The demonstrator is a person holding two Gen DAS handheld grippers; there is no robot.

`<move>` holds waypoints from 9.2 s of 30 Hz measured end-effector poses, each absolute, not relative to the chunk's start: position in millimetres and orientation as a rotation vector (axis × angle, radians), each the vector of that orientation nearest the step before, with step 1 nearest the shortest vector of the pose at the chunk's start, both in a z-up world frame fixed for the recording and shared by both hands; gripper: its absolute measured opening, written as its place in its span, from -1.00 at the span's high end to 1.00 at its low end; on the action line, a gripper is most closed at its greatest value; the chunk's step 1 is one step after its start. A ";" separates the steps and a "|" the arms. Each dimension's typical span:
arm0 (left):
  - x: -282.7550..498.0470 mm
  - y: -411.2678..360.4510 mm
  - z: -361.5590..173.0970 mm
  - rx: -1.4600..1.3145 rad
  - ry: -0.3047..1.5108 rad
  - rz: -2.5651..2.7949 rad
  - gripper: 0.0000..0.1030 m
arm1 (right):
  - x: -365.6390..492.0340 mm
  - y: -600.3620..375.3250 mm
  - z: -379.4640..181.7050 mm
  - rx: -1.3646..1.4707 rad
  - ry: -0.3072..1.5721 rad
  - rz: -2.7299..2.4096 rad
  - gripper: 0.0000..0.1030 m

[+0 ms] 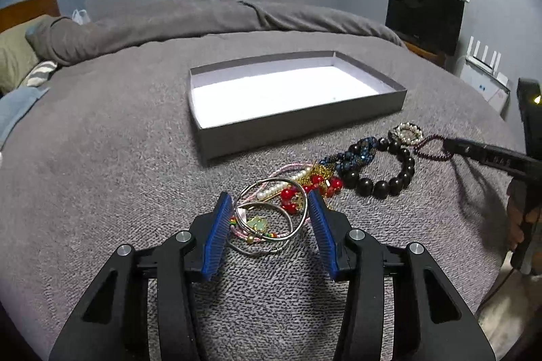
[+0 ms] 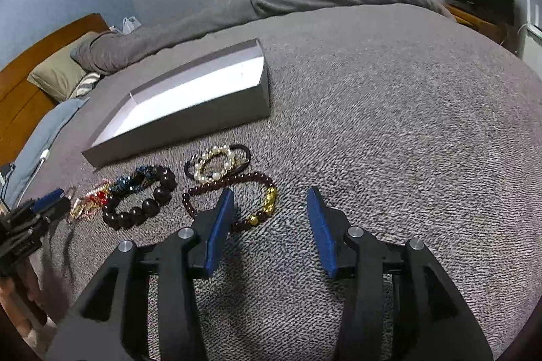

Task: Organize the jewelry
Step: 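Lift the red bead bracelet with the right gripper while the left gripper grasps the silver bangle, then carry both bracelets into the grey box and open both grippers, then move both tools back to the bracelet pile, then grasp the pearl ring brooch with the right gripper while the left gripper grasps the black hair tie, then carry the brooch and hair tie into the box and open both grippers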

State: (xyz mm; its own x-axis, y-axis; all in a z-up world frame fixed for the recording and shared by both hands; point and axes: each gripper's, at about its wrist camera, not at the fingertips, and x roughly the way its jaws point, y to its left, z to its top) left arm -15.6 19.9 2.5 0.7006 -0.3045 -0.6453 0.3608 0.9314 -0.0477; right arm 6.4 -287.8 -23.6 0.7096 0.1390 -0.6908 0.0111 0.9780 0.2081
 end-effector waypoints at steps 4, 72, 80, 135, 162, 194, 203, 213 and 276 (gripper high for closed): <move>-15.5 20.1 3.3 0.080 0.703 -0.376 0.06 | 5.3 -279.4 -23.1 0.141 0.778 0.059 0.77; 202.8 -3.3 -7.7 0.184 0.798 -0.222 -0.16 | 211.2 -232.2 6.1 0.096 0.719 0.110 0.85; 196.7 -1.2 -2.4 0.152 0.758 -0.227 -0.28 | 201.1 -239.2 18.1 0.122 0.646 0.098 0.13; 2.5 36.8 12.5 0.045 0.638 -0.182 -0.88 | 5.2 -301.2 7.0 0.280 0.588 0.010 -0.89; -12.2 17.4 -3.7 0.094 0.690 -0.244 -0.88 | 48.3 -221.4 -24.8 -0.028 0.781 0.129 0.06; 10.2 -67.6 19.9 0.108 0.661 -0.471 -0.84 | 25.8 -306.2 14.2 0.161 0.670 0.034 0.28; 50.9 -142.5 4.6 0.206 0.767 -0.599 -0.04 | 30.0 -323.9 9.0 0.206 0.695 0.056 0.27; 67.8 -168.2 -20.1 0.281 0.831 -0.634 0.45 | 30.8 -323.4 11.8 0.232 0.701 0.099 0.27; 132.5 0.5 -10.8 0.115 0.856 -0.279 0.73 | 158.6 -211.8 -15.3 -0.061 0.895 0.135 0.27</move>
State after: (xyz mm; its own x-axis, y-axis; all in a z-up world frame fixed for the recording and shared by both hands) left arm 132.5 0.5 -10.8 0.6221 -0.1965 -0.7579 0.2884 0.9574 -0.0116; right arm 158.6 -211.8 -15.3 0.6176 0.0912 -0.7812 -0.1425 0.9898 0.0029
